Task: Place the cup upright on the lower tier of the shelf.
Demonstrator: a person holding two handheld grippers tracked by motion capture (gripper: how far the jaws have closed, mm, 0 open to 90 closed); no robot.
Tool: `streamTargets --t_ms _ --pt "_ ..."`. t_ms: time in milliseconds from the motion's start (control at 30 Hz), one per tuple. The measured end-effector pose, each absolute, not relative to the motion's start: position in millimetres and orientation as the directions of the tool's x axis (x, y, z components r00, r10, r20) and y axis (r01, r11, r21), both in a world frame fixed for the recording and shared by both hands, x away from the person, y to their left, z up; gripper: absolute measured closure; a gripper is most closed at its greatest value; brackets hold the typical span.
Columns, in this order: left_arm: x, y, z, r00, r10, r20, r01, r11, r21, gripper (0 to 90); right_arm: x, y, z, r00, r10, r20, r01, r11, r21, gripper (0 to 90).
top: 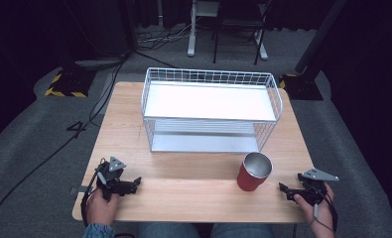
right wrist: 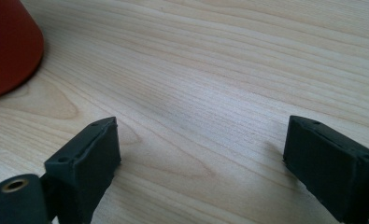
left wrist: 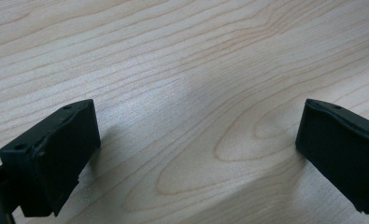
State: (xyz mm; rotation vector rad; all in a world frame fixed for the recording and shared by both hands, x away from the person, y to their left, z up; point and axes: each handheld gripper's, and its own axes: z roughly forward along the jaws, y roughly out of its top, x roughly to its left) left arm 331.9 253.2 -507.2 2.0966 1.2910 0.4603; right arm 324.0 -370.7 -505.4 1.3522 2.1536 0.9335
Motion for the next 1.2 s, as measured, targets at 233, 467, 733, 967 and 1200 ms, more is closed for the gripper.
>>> streamTargets --t_ms 233,467,733,967,1200 --pt "332 253 -507 0.457 0.889 -0.025 0.669 -0.325 0.668 0.1 324 -371 -505 -0.432 0.902 -0.004 0.613 0.297 0.732 11.2" --pt "332 253 -507 0.460 0.887 -0.026 0.669 -0.328 0.667 0.1 324 -371 -505 -0.431 0.902 -0.004 0.613 0.296 0.732 11.2" --pt "333 252 -507 0.466 0.885 -0.027 0.666 -0.331 0.668 0.1 321 -372 -505 -0.440 0.898 0.000 0.605 0.297 0.739 15.9" --pt "335 252 -507 0.471 0.882 -0.028 0.664 -0.333 0.670 0.1 314 -372 -502 -0.440 0.898 0.012 0.581 0.275 0.766 16.7" --pt "335 252 -507 0.471 0.882 -0.028 0.664 -0.333 0.670 0.1 299 -370 -493 -0.445 0.894 0.056 0.536 0.216 0.816 16.2"
